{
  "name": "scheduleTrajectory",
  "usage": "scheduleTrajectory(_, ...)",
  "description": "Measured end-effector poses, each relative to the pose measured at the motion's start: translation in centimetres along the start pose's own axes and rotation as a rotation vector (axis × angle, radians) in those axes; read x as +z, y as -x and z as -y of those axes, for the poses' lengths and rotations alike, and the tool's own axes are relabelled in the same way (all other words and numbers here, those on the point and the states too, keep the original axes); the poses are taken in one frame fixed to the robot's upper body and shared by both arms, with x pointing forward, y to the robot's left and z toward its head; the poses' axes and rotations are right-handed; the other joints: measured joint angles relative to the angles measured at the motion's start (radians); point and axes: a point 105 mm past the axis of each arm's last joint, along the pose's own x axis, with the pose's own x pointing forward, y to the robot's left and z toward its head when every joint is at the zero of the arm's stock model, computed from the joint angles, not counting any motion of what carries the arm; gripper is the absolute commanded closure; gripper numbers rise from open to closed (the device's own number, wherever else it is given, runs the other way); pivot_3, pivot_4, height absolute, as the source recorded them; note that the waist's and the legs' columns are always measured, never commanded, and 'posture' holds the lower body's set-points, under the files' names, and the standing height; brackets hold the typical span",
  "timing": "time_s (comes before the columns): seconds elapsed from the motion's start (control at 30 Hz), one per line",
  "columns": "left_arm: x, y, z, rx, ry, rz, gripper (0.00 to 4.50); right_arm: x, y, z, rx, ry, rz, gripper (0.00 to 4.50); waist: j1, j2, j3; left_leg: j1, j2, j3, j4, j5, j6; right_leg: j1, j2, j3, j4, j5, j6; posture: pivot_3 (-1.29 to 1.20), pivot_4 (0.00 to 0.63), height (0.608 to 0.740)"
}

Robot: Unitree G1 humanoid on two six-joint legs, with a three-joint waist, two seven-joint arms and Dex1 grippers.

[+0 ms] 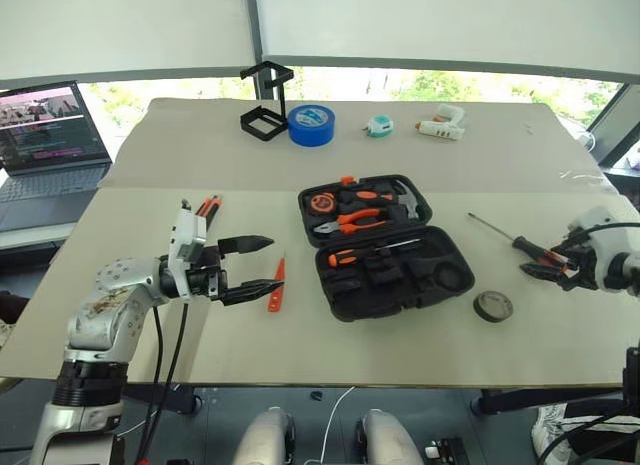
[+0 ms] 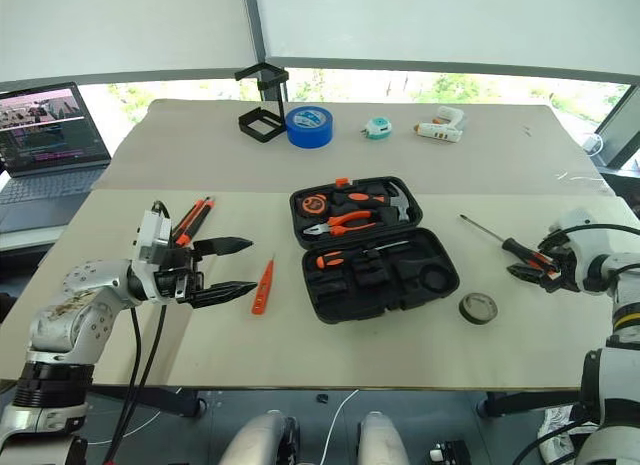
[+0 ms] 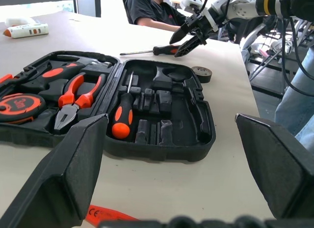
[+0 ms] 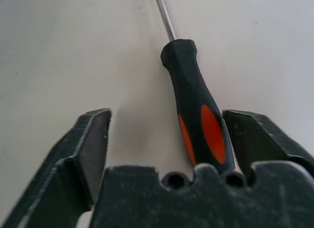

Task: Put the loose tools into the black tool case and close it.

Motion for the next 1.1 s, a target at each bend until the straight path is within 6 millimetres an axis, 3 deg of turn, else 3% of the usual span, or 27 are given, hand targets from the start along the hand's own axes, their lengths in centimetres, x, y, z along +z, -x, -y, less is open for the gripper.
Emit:
scheduleTrajectory(0.07,0.3,-0.1,-0.1,-0.003,-0.011,0.003,0.00,0.1,0.0,0.1,-0.006,0.003,-0.010,2.15,-0.001,0.000,0.000,0.000,0.000,0.000,0.000,0.000,0.000,0.000,0.000,0.000,0.000,0.000,0.000,0.00,0.150,0.740)
scheduleTrajectory(0.63,0.7,-0.8,0.2,-0.059,-0.009,-0.007,0.00,-1.0,-0.7,0.2,-0.046,0.026,-0.139,2.15,-0.002,-0.001,0.000,0.000,0.000,0.000,0.000,0.000,0.000,0.000,0.000,0.000,0.000,0.000,0.000,0.00,0.150,0.740)
scheduleTrajectory(0.67,0.8,-0.8,0.2,-0.064,-0.012,-0.006,0.00,-1.0,-0.7,0.0,-0.025,0.013,-0.143,2.65,-0.002,-0.001,0.000,0.001,0.000,0.000,0.000,0.000,0.000,0.001,0.001,0.000,0.000,0.000,0.000,0.00,0.150,0.740)
scheduleTrajectory(0.77,0.8,-1.0,0.2,-0.070,-0.010,-0.007,0.00,-0.7,-1.0,-0.4,0.001,-0.005,-0.115,3.46,-0.002,-0.001,0.001,0.001,0.001,0.000,0.000,0.000,0.000,0.001,0.001,0.000,0.000,0.000,0.000,0.00,0.150,0.740)
scheduleTrajectory(0.93,0.8,-1.0,0.1,-0.057,0.003,-0.007,0.00,-0.4,-1.0,-0.4,-0.013,0.025,-0.067,3.48,-0.010,-0.001,0.001,0.001,0.000,0.000,0.000,0.000,0.000,0.000,0.001,0.000,0.001,0.000,0.000,0.00,0.150,0.740)
scheduleTrajectory(1.1,-0.1,-0.4,0.8,-0.045,0.015,-0.010,0.00,4.3,2.9,-0.6,0.137,0.259,0.210,3.48,-0.010,0.008,0.008,0.000,0.000,0.002,0.000,0.000,0.000,0.000,0.001,0.002,0.000,0.000,0.001,0.00,0.150,0.740)
